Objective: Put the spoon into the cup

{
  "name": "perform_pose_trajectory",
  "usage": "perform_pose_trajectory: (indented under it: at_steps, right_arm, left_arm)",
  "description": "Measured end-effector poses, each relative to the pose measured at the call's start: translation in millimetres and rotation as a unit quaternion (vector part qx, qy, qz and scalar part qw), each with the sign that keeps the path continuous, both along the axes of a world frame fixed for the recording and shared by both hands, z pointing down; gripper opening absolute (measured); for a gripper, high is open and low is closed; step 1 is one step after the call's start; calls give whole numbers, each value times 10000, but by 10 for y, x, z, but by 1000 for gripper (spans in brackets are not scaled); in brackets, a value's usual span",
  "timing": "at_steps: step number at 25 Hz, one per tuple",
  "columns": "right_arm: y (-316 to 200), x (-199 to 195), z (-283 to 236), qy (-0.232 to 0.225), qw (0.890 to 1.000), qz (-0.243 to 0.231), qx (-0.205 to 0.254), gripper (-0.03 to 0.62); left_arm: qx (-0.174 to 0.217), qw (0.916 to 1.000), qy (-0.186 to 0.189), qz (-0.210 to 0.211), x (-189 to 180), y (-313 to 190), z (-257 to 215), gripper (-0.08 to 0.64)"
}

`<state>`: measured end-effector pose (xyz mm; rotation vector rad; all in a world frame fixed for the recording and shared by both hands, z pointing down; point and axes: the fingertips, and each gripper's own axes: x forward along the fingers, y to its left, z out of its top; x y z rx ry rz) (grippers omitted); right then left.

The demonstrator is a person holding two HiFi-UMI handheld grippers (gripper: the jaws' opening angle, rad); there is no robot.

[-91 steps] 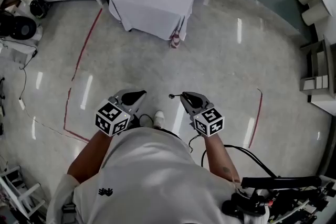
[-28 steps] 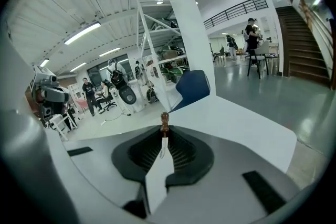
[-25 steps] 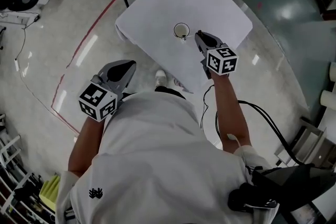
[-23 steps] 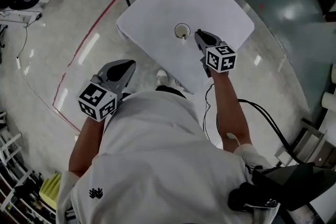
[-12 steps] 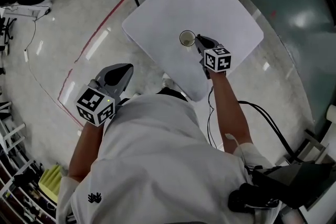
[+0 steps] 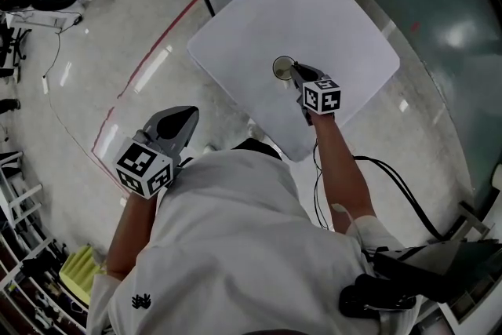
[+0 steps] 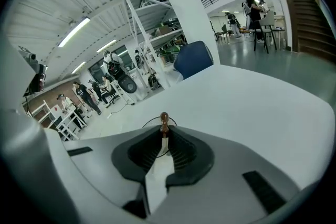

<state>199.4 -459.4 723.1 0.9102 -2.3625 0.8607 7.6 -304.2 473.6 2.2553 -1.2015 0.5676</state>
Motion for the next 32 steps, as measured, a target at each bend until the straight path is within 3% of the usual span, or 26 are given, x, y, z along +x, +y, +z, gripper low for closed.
perform_pose_trajectory:
  at_steps: [10, 18, 22, 32]
  right_arm:
    - [-51, -28, 35, -25, 9999, 88, 130, 60]
    - [-5, 24, 36, 235, 9990, 348, 179, 176]
    - [36, 125, 10, 337, 9978, 544, 166, 204]
    - [428, 199, -223, 464, 9924, 1132, 142, 198]
  left_arm:
    - [-28, 10000, 45, 22, -74, -9, 37, 8]
    - [4, 10000, 64, 17, -218, 159, -1, 8]
    - [22, 9999, 104, 38, -267, 265, -20, 8]
    - [162, 9990, 311, 263, -551, 578, -111, 8]
